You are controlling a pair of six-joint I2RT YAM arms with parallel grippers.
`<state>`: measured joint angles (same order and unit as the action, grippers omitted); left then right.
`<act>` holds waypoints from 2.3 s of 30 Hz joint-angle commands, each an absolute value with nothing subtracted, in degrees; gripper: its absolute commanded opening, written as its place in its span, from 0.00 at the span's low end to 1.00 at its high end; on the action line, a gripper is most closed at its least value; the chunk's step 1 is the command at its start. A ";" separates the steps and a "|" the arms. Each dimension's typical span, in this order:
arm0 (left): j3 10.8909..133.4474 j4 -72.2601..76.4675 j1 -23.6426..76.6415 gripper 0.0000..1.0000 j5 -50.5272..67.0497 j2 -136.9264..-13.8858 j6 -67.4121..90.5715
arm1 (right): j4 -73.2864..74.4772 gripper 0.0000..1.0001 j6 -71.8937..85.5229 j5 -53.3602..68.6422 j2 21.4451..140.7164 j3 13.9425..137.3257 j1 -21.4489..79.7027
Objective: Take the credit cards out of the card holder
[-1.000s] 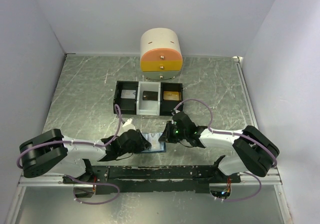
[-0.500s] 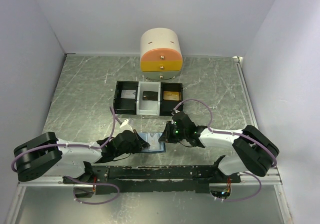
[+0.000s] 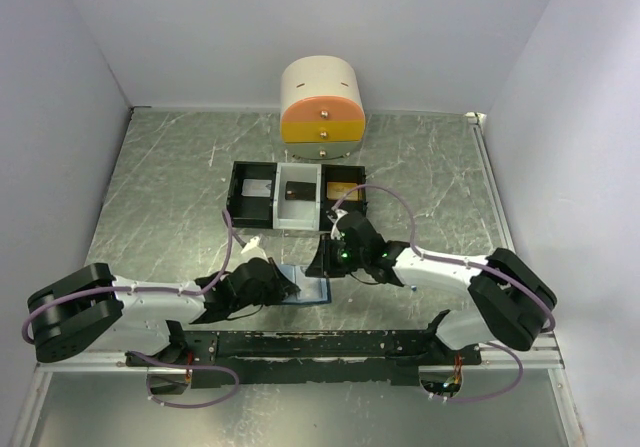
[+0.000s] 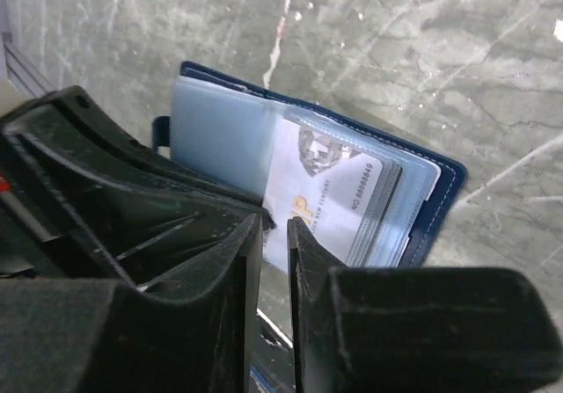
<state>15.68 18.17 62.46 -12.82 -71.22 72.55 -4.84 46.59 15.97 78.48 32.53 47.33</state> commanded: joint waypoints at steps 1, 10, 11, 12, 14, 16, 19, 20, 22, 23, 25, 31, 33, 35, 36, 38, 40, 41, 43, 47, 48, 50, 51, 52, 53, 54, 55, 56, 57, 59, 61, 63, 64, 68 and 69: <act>17.90 16.76 62.27 0.07 -12.24 -71.41 71.14 | -3.46 0.18 47.53 14.32 81.72 32.31 47.82; 16.69 15.11 62.23 0.09 -12.92 -68.59 71.65 | 2.31 0.18 48.05 6.00 81.86 30.47 47.85; 16.55 14.93 62.24 0.10 -13.21 -68.30 71.76 | 2.24 0.18 48.00 6.03 81.84 30.29 47.82; 16.41 14.68 62.23 0.11 -13.34 -68.01 71.87 | 1.83 0.18 48.03 6.58 82.06 30.17 47.81; 16.22 14.30 62.23 0.11 -13.73 -67.50 72.10 | 0.28 0.18 48.43 8.08 83.09 29.91 47.82; 15.90 14.33 62.27 0.11 -13.93 -66.98 72.42 | -0.44 0.18 48.93 8.94 84.71 30.32 47.82; 15.07 15.65 62.27 0.15 -13.73 -66.42 72.74 | -2.06 0.18 49.59 9.79 85.35 30.05 47.86; 14.82 16.14 62.23 0.17 -13.53 -66.39 72.77 | -2.40 0.18 49.65 9.96 85.33 29.92 47.86; 14.66 17.16 62.27 0.21 -13.16 -66.50 72.63 | -2.32 0.18 49.30 10.02 85.32 29.93 47.83; 14.68 17.48 62.28 0.23 -13.06 -66.59 72.54 | -1.92 0.18 49.12 9.91 85.38 30.08 47.84; 14.96 18.10 62.27 0.27 -12.73 -67.14 72.45 | -1.54 0.18 48.73 9.69 85.43 30.21 47.83; 14.97 20.94 62.28 0.23 -12.13 -69.07 73.19 | -2.22 0.18 48.95 10.36 85.99 29.83 47.84; 14.99 20.77 62.26 0.17 -12.45 -69.08 73.59 | -2.09 0.18 48.91 10.24 85.84 29.88 47.86; 15.15 19.11 62.24 0.13 -12.91 -68.62 74.09 | -1.50 0.18 48.83 9.47 85.60 29.95 47.82; 15.20 17.90 62.23 0.12 -13.25 -68.29 74.26 | -1.26 0.17 48.72 9.15 85.52 29.96 47.82; 15.13 16.20 62.24 0.11 -13.74 -67.39 74.50 | -0.22 0.17 48.49 8.49 85.46 30.18 47.84; 14.92 14.51 62.23 0.12 -14.24 -66.12 74.62 | 0.39 0.17 48.26 7.89 85.53 30.46 47.85; 14.82 13.74 62.23 0.13 -14.50 -65.45 74.64 | 0.37 0.17 48.18 7.91 85.51 30.49 47.79; 14.77 12.21 62.23 0.14 -15.02 -64.22 74.55 | 0.29 0.17 48.04 7.92 85.63 30.48 47.88; 14.77 9.61 62.27 0.15 -15.62 -62.32 74.04 | 0.23 0.17 47.86 8.08 86.33 30.98 47.81; 14.84 9.20 62.23 0.15 -15.71 -62.16 74.00 | 0.04 0.17 47.82 8.23 86.33 30.98 47.89; 15.03 8.57 62.29 0.15 -15.75 -61.97 73.92 | -0.25 0.17 47.90 8.42 86.47 31.05 47.82; 15.11 8.39 62.23 0.15 -15.66 -62.04 73.87 | -0.26 0.17 47.91 8.51 86.45 31.11 47.88; 15.19 8.35 62.23 0.15 -15.65 -62.24 73.83 | -0.14 0.17 47.86 8.46 86.47 31.21 47.84; 15.32 8.23 62.23 0.15 -15.64 -62.41 73.83 | -0.02 0.17 47.82 8.44 86.44 31.33 47.86; 15.58 7.93 62.25 0.15 -15.64 -62.76 73.83 | 0.12 0.17 47.66 8.44 86.25 31.56 47.82; 15.87 7.52 62.23 0.15 -15.64 -63.14 73.76 | 0.44 0.17 47.53 8.48 86.00 31.66 47.84; 16.17 7.22 62.23 0.15 -15.64 -63.49 73.63 | 0.70 0.17 47.28 8.44 85.51 31.91 47.82; 16.54 6.98 62.23 0.15 -15.58 -63.93 73.43 | 0.86 0.17 46.96 8.43 84.71 32.17 47.86; 17.30 6.40 62.24 0.14 -15.55 -64.76 73.05 | 0.50 0.17 45.93 8.77 82.29 32.60 47.84; 17.88 6.31 62.23 0.13 -15.32 -65.45 72.59 | -0.86 0.18 44.64 10.15 80.03 32.80 47.86; 18.11 6.40 62.23 0.13 -15.14 -65.88 72.35 | -2.07 0.19 43.17 11.96 78.64 33.29 47.84; 18.19 6.50 62.23 0.13 -15.07 -65.98 72.31 | -2.40 0.20 42.32 13.09 78.54 33.85 47.82; 18.02 6.64 62.23 0.13 -15.07 -65.60 72.25 | -2.61 0.20 40.91 17.36 80.80 36.31 48.58; 18.00 6.43 62.23 0.13 -15.16 -65.37 72.32 | -2.71 0.20 41.23 17.23 81.49 36.58 49.00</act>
